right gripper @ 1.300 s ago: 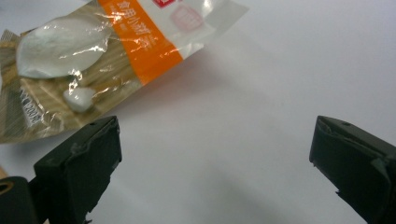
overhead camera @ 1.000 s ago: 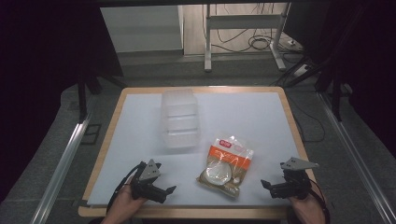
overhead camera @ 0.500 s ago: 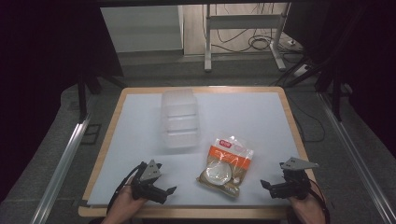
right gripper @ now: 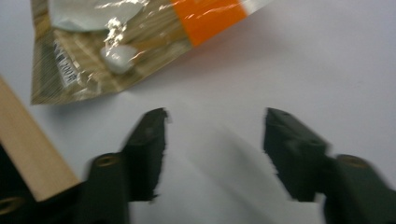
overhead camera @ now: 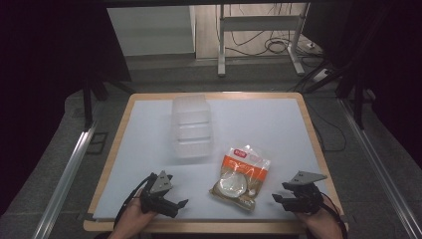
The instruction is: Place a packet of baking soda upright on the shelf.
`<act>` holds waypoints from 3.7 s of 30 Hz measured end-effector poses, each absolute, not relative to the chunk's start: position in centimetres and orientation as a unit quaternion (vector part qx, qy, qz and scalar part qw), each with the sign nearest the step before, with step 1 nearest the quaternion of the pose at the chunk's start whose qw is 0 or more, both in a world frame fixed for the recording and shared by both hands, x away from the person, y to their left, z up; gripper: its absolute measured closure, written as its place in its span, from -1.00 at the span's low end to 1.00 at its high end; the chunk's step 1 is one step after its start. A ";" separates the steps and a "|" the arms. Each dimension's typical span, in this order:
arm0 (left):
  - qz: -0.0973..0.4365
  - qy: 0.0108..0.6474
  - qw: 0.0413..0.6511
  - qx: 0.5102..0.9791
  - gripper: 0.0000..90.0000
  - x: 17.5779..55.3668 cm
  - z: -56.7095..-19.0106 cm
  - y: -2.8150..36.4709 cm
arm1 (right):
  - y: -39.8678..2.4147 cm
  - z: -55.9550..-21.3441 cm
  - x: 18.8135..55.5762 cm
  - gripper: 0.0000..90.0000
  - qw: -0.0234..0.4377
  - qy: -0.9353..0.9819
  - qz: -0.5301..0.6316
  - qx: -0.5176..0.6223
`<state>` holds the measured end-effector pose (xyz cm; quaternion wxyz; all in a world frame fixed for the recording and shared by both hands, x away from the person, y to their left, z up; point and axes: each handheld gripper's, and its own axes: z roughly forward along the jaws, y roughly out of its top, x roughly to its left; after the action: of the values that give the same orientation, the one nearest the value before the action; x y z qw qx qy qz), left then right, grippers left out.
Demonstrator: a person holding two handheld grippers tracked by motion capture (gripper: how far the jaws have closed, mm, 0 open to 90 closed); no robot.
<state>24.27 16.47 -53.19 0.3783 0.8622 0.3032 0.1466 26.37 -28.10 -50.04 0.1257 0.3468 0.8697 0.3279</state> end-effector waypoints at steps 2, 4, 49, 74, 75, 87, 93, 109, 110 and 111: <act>0.147 0.302 0.378 0.863 -0.93 24.3 -53.2 16.4 | -27.9 -49.9 26.3 0.26 0.114 0.872 0.331 0.341; 0.147 0.301 0.377 0.863 -0.93 24.2 -53.2 16.4 | -27.5 -49.7 26.2 0.47 0.095 0.876 0.342 0.328; 0.147 0.298 0.369 0.868 -0.92 24.3 -53.4 16.0 | -19.6 -51.5 26.2 0.97 0.018 0.898 0.365 0.244; 0.149 0.296 0.372 0.867 -0.92 24.2 -53.2 16.2 | -17.8 -51.3 25.8 0.66 0.019 0.910 0.347 0.226; 0.149 0.296 0.372 0.867 -0.92 24.2 -53.2 16.2 | -17.8 -51.2 25.7 0.64 0.020 0.911 0.345 0.226; 0.150 0.295 0.371 0.868 -0.91 24.1 -53.2 16.2 | -19.3 -49.1 25.9 0.05 0.087 0.895 0.363 0.246; 0.150 0.296 0.371 0.867 -0.91 24.2 -53.2 16.2 | -21.1 -48.5 26.7 -0.18 0.119 0.883 0.362 0.274; 0.148 0.297 0.371 0.867 -0.91 24.2 -53.3 16.2 | -24.7 -47.1 28.7 -0.50 0.193 0.852 0.351 0.337; 0.148 0.297 0.372 0.867 -0.91 24.2 -53.3 16.2 | -25.1 -47.0 29.2 -0.51 0.194 0.847 0.352 0.347; 0.148 0.297 0.371 0.867 -0.91 24.2 -53.3 16.2 | -25.1 -47.0 29.2 -0.51 0.194 0.847 0.352 0.347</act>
<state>24.20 16.23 -53.27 0.3714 0.8669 0.2975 0.1484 29.22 -25.11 -47.03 0.1943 0.3472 0.8471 0.3522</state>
